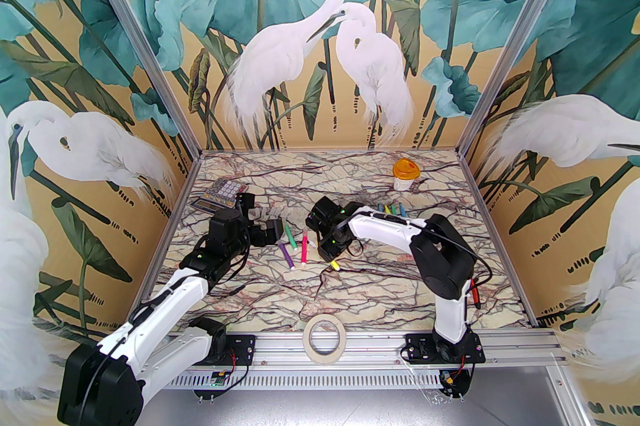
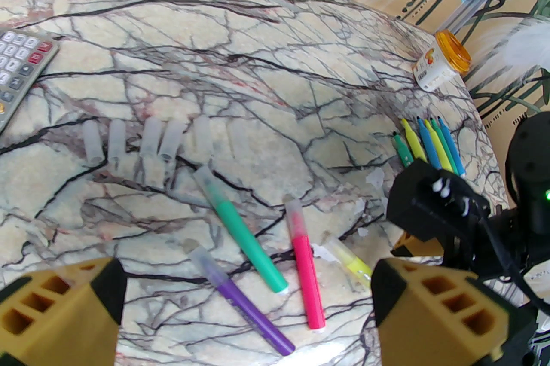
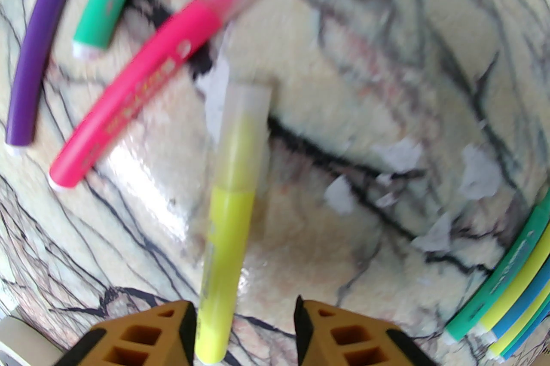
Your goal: Open the pen caps
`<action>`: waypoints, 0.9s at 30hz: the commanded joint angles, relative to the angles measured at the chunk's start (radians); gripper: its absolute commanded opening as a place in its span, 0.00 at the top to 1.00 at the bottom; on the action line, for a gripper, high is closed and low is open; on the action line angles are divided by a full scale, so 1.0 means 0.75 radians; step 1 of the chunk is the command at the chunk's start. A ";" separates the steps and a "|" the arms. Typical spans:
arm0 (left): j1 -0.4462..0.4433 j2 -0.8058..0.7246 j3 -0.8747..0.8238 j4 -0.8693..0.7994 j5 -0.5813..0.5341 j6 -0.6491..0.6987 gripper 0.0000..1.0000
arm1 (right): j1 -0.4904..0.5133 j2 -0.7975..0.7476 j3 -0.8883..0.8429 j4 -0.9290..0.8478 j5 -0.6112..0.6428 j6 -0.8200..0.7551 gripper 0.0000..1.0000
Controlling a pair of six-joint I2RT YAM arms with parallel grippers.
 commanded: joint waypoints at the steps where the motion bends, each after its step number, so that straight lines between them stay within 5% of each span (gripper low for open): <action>1: 0.011 -0.022 -0.014 0.028 -0.034 0.034 0.01 | 0.018 0.024 0.041 -0.072 -0.033 0.034 0.55; 27: 0.017 -0.042 -0.034 0.031 -0.040 0.058 0.01 | 0.052 0.229 0.208 -0.227 0.072 0.128 0.64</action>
